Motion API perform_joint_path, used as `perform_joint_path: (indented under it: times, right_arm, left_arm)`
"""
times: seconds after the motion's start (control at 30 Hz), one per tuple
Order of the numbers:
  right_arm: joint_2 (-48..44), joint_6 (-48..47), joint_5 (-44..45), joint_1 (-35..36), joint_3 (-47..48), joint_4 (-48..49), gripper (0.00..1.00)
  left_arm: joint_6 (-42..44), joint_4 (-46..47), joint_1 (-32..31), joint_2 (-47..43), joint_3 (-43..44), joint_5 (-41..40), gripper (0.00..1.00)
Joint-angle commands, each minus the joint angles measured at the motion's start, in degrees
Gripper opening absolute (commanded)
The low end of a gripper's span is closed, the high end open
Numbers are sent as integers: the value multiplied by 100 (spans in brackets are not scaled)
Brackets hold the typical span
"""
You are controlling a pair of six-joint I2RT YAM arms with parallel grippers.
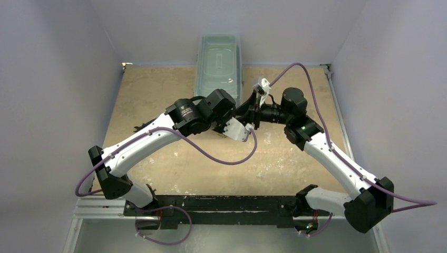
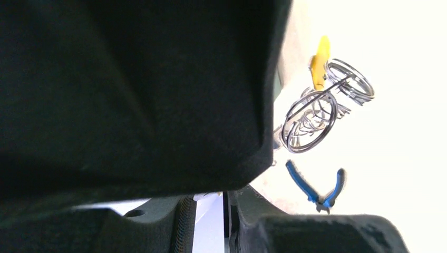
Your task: Remove the keys from the keyring
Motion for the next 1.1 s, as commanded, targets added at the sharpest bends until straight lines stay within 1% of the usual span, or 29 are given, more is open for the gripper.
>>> perform_joint_path:
  times: [0.0,0.1,0.17,0.23,0.3,0.37,0.4,0.47,0.6,0.73,0.8,0.9,0.93,1.07]
  right_arm:
    - [-407,92,-508,-60,-420,591,63]
    - [-652,228,-654,-362,-565,653,65]
    - [-768,367,-782,-575,-652,703,68]
    - [-893,501,-907,-738,-700,798,68]
    - [-984,345,-916,-749,-713,718,65]
    - [-1011,115,-676,-743,-743,534,64]
    - [-996,66,-651,-741,-775,498,64]
    - [-954,89,-532,-741,-771,518,68]
    - [-812,301,-442,-725,-813,961,70]
    - [-672,257,-249,-712,-828,1213,69]
    - [-604,270,-144,-693,-784,1307,65]
    - [-498,196,3,-649,-649,1229,57]
    - [-469,99,85,-624,-591,1107,51]
    - [-353,-250,360,-583,-324,529,36]
  left_arm:
    - [-705,995,-29,-114,311,340,0]
    - [-717,1198,69,-280,112,535,0]
    - [-745,1234,102,-329,56,600,0]
    - [-814,1220,145,-295,75,623,0]
    - [-911,1237,168,-243,128,647,0]
    - [-1030,1249,193,-154,238,668,0]
    - [-1080,1203,208,-98,331,708,0]
    - [-1189,1166,208,-7,487,740,0]
    - [-1346,1141,217,109,681,792,0]
    - [-1440,1093,212,160,831,886,0]
    - [-1514,1049,210,204,919,907,0]
    - [-1676,970,215,305,1094,972,0]
    - [-1761,943,208,348,1166,1004,0]
    - [-2071,728,208,495,1482,1219,0]
